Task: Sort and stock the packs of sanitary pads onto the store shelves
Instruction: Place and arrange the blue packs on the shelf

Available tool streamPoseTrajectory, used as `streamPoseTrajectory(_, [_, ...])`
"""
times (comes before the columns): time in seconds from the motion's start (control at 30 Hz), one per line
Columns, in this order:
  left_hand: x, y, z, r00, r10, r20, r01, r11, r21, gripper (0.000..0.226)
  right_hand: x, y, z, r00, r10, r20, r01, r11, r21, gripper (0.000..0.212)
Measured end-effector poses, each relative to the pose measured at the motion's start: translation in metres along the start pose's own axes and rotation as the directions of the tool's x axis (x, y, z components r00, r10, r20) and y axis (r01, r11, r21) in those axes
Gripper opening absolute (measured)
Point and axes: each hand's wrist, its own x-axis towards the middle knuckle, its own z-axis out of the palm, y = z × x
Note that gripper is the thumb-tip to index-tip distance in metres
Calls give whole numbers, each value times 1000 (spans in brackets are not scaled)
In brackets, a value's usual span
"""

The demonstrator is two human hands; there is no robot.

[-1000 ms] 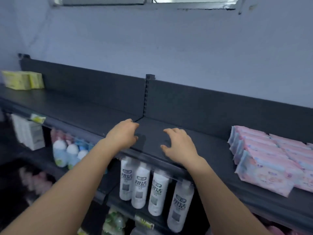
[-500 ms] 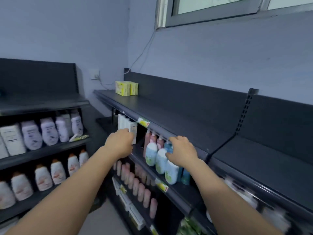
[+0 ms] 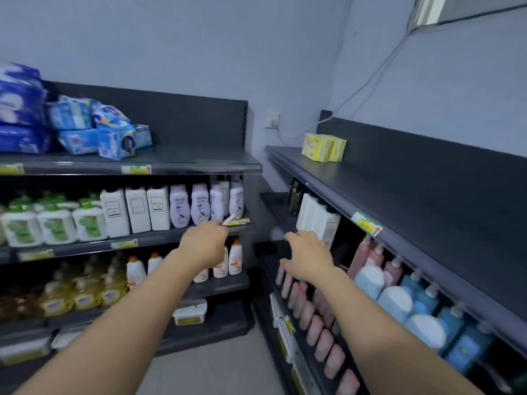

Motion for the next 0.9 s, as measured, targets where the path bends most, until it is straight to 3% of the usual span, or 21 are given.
streamPoseTrajectory(0.53, [105,-173,11,917,-399,11,398,916,48,30,247,-124,27,924,-382,7,381,924,34,51])
streamPoseTrajectory(0.8, [143,-269,3,860,-506,-58,508,861,19,42,341,-210,32,862,-506,-30,507,860,58,49])
streamPoseTrajectory(0.9, [164,-310,1,855,-509,-98,513,859,10,36,376,-245,36,848,-526,-58,529,847,54,51])
